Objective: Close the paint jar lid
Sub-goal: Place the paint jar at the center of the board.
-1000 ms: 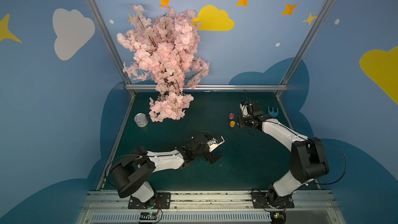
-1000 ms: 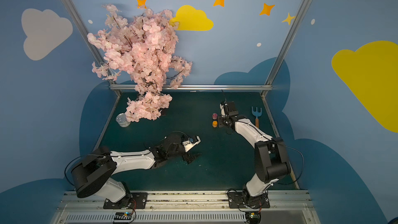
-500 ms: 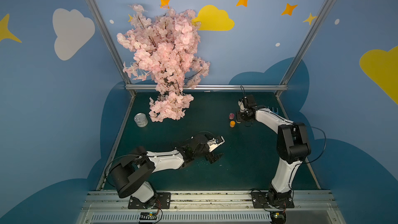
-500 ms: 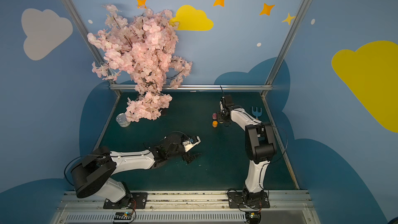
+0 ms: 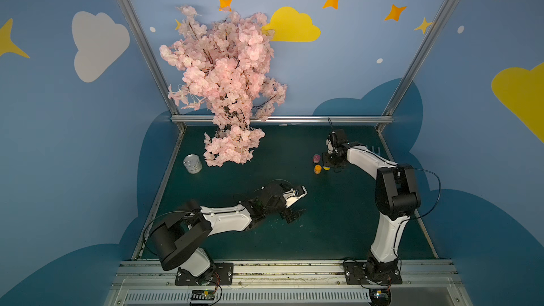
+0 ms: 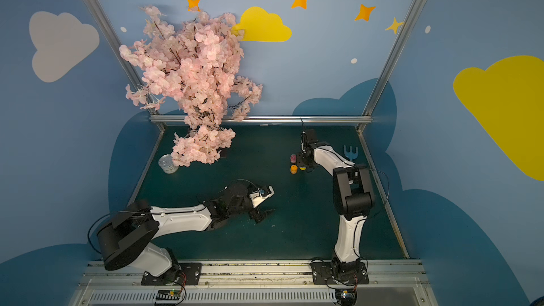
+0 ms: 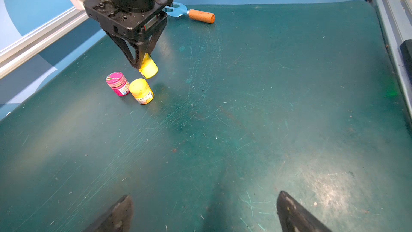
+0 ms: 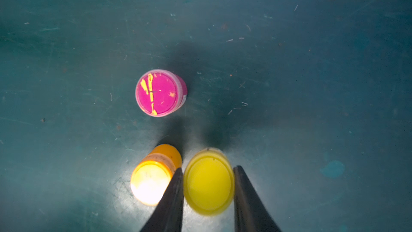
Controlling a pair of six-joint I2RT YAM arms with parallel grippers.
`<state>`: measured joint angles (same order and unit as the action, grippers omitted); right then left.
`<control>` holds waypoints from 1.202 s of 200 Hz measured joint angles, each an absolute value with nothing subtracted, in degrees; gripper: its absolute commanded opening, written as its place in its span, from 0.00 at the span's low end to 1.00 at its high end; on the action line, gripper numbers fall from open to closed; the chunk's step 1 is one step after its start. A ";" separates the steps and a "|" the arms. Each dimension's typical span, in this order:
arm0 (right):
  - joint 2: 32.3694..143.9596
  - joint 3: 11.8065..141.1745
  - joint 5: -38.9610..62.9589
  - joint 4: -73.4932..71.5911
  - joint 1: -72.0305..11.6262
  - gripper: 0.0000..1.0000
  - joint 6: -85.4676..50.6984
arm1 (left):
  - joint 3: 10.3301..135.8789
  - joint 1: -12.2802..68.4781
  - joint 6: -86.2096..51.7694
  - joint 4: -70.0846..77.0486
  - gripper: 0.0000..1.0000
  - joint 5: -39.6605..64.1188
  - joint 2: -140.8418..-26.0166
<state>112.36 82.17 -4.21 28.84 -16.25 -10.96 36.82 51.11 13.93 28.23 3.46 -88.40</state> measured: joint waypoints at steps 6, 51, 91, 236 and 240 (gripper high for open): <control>112.46 82.24 -4.34 28.86 -16.25 0.00 -11.22 | 36.82 51.11 13.96 28.23 1.00 3.49 -88.40; 116.44 85.23 -5.37 29.50 -16.27 0.00 -12.27 | 36.80 51.11 14.17 28.23 1.00 3.46 -88.27; 116.42 84.51 -7.29 28.27 -16.47 0.00 -13.10 | 36.62 51.11 14.37 28.23 1.00 3.49 -87.79; 115.13 81.54 -10.92 24.84 -18.28 0.25 -13.41 | 36.58 51.11 14.83 28.23 1.00 4.75 -87.74; 115.02 81.32 -11.07 24.69 -18.28 0.26 -13.54 | 36.53 51.11 14.83 28.23 1.00 4.75 -87.70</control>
